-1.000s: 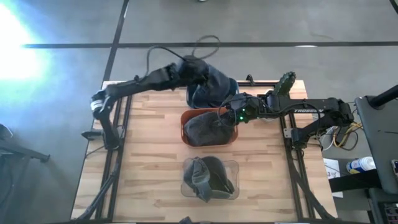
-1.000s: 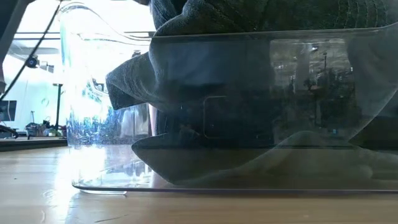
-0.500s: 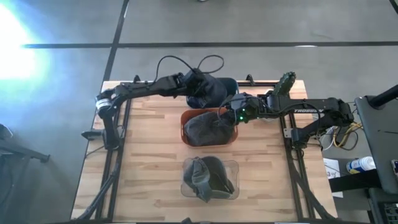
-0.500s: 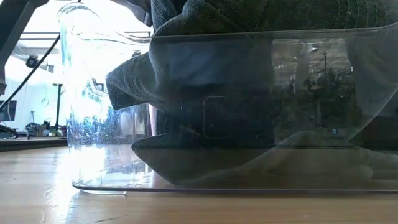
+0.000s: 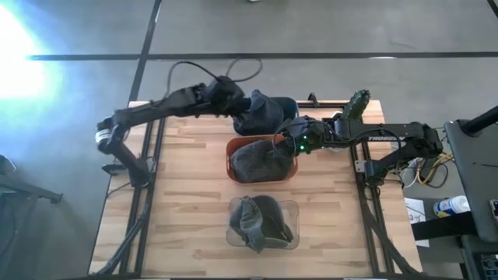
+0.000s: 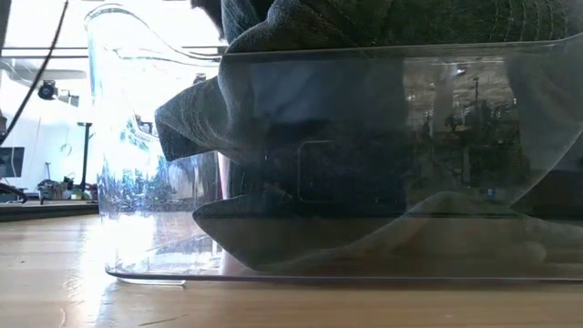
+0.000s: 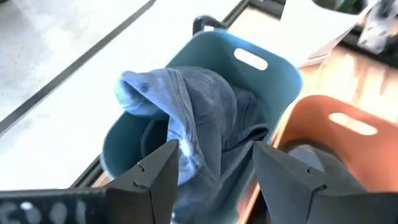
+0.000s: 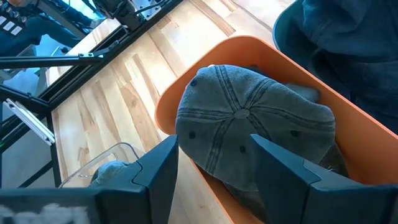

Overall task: Pick & Place hat
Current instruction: Return to Home Position

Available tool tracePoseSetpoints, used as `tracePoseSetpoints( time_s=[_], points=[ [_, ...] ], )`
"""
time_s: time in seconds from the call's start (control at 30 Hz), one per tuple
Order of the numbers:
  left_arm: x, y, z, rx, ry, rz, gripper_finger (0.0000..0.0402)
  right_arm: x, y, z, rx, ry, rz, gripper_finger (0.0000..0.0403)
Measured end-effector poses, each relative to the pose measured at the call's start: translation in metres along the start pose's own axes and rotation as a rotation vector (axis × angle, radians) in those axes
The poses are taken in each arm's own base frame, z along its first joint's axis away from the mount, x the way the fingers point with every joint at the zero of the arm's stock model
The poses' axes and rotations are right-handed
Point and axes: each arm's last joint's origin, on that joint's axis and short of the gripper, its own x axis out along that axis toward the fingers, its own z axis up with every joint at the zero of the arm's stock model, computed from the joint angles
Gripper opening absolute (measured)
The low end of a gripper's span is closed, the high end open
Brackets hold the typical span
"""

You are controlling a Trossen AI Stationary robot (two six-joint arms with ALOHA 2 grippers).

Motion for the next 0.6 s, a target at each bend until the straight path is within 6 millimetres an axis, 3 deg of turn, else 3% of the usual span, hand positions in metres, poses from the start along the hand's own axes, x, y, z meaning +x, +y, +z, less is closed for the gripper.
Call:
tracePoseSetpoints(
  time_s=[0.17, 0.3, 0.6],
  points=[
    [-0.049, 0.0, 0.0, -0.065, -0.05, -0.029, 0.0199, 0.0, 0.0, 0.0, 0.0, 0.0, 0.0, 0.0189],
    [-0.078, -0.007, -0.015, -0.1, -0.077, -0.077, 0.0199, 0.0, 0.0, 0.0, 0.0, 0.0, 0.0, 0.0189],
    [-0.129, -0.034, -0.09, -0.15, -0.133, -0.315, 0.0199, 0.0, 0.0, 0.0, 0.0, 0.0, 0.001, 0.0189]
  ],
)
